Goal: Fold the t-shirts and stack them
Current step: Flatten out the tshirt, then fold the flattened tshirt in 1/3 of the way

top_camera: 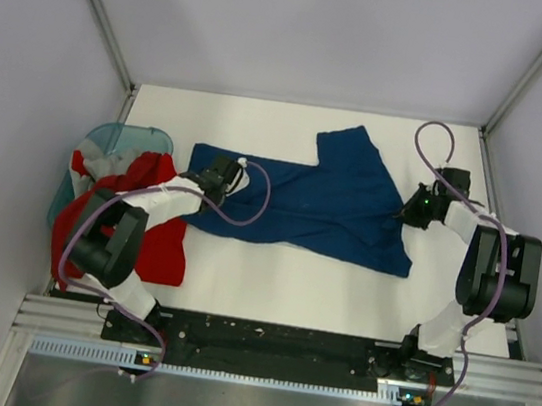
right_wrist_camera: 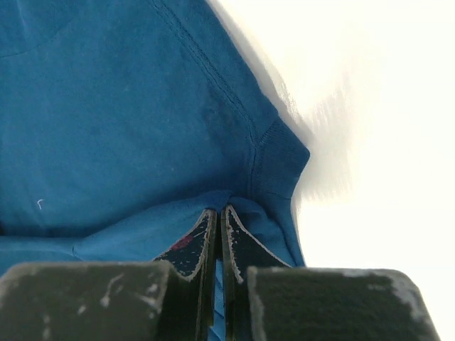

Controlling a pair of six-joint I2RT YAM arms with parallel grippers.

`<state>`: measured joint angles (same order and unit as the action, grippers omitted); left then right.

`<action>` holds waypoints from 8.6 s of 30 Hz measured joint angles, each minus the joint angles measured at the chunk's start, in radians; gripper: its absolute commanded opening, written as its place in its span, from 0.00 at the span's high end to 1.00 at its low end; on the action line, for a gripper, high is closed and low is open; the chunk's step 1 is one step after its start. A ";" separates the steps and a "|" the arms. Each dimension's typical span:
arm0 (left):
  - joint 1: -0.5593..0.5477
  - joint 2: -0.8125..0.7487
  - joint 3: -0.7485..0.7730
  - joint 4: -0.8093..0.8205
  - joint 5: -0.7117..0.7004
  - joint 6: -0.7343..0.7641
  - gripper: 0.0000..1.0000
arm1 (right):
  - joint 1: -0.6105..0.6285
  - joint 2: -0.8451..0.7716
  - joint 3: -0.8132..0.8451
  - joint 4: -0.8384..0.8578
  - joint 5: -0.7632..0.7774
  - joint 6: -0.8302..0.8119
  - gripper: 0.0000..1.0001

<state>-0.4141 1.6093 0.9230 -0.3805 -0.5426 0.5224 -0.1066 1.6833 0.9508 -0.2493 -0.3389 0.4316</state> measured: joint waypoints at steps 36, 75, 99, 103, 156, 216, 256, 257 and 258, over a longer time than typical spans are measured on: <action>-0.023 -0.282 1.182 -0.578 0.042 0.135 1.00 | -0.062 -0.744 0.760 -0.267 0.024 -0.047 1.00; 0.005 -0.130 0.478 -0.037 0.111 0.416 1.00 | -0.223 -0.762 0.193 -0.247 -0.150 0.045 1.00; 0.005 -0.179 -0.187 -0.152 0.215 0.002 1.00 | -0.042 -0.611 -0.415 -0.032 -0.054 0.122 1.00; 0.006 -0.119 -0.150 -0.108 0.181 -0.021 1.00 | -0.041 -0.452 -0.327 0.035 -0.004 0.090 1.00; -0.126 -0.114 -0.095 0.043 0.134 0.044 0.58 | -0.041 -0.006 -0.023 0.053 0.020 -0.034 1.00; -0.070 -0.195 -0.279 0.033 0.256 0.263 0.66 | -0.051 -0.560 -0.402 -0.146 0.296 0.309 0.48; -0.027 -0.276 -0.280 -0.183 0.443 0.231 1.00 | -0.272 -0.764 -0.585 -0.098 0.388 0.484 1.00; -0.035 -0.281 -0.280 -0.199 0.455 0.231 1.00 | -0.273 -0.784 -0.600 -0.121 0.419 0.498 1.00; -0.043 -0.287 -0.280 -0.215 0.468 0.230 1.00 | -0.275 -0.800 -0.610 -0.137 0.443 0.512 1.00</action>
<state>-0.4568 1.3224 0.6430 -0.5953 -0.0746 0.7528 -0.3813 0.8833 0.3412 -0.3862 0.1043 0.9432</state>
